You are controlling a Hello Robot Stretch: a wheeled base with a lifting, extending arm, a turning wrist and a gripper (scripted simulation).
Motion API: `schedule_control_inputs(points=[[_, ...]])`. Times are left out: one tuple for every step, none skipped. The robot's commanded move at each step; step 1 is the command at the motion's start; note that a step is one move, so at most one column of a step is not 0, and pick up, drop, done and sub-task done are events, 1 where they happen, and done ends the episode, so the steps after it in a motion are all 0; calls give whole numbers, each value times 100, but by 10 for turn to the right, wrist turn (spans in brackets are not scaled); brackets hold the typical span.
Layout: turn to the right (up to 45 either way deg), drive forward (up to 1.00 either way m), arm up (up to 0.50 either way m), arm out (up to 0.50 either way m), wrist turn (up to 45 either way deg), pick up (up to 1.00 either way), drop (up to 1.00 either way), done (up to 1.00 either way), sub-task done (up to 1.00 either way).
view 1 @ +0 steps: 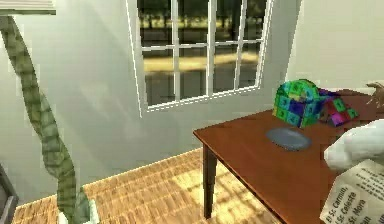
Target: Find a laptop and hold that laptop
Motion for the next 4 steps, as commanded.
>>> schedule_control_inputs(points=[[-390,0,0,0,0,0,0,0,0],[-30,0,0,0,0,0,0,0,0],[270,0,0,0,0,0,0,0,0],[0,100,0,0,0,0,0,0,0]])
